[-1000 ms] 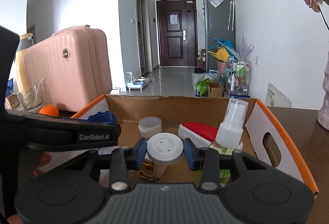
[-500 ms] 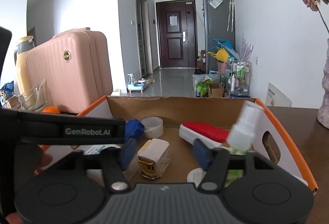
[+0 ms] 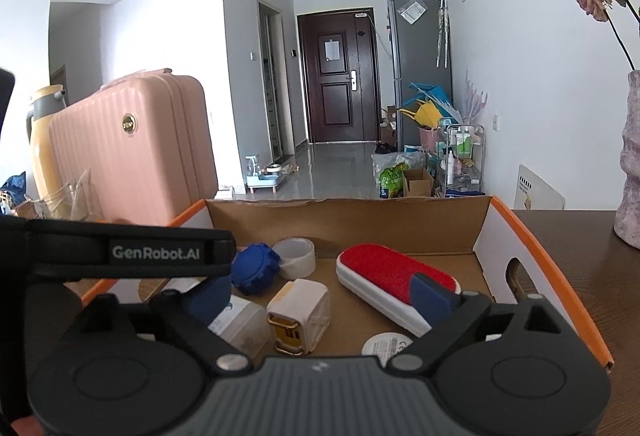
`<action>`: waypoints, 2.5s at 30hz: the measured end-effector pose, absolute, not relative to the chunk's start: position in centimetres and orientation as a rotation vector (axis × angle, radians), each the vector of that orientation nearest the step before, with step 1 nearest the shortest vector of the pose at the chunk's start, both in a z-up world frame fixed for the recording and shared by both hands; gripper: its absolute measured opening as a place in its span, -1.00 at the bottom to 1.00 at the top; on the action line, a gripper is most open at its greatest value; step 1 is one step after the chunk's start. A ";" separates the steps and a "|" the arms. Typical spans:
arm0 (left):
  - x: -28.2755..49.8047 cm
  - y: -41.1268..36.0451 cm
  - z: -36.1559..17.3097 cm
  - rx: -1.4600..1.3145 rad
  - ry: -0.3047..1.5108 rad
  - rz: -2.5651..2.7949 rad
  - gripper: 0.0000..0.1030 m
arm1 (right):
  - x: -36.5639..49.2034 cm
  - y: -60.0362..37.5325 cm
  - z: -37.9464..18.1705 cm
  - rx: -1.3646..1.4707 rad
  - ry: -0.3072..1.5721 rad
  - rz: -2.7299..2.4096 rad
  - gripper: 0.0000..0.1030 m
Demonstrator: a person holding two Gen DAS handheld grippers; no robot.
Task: Organize rigid objects
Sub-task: 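Open the left tool over the box and withdraw both tools to the table, then close the right tool on the purple cap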
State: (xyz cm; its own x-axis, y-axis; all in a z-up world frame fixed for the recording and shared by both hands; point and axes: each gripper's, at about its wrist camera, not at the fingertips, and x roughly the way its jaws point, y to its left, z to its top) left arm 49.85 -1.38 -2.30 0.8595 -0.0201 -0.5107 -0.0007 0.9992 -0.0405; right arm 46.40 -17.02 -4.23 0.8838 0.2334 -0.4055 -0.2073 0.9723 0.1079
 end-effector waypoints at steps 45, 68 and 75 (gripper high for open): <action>31.9 -0.1 -2.4 -0.058 0.527 0.056 1.00 | 28.9 -22.7 -3.8 0.070 0.359 0.057 1.00; 30.4 0.4 -4.0 -0.068 0.601 0.057 1.00 | 26.9 -23.0 -5.5 0.072 0.433 0.043 1.00; 31.9 1.3 -4.0 -0.109 0.620 0.074 1.00 | 28.9 -22.2 -5.4 0.040 0.455 0.090 1.00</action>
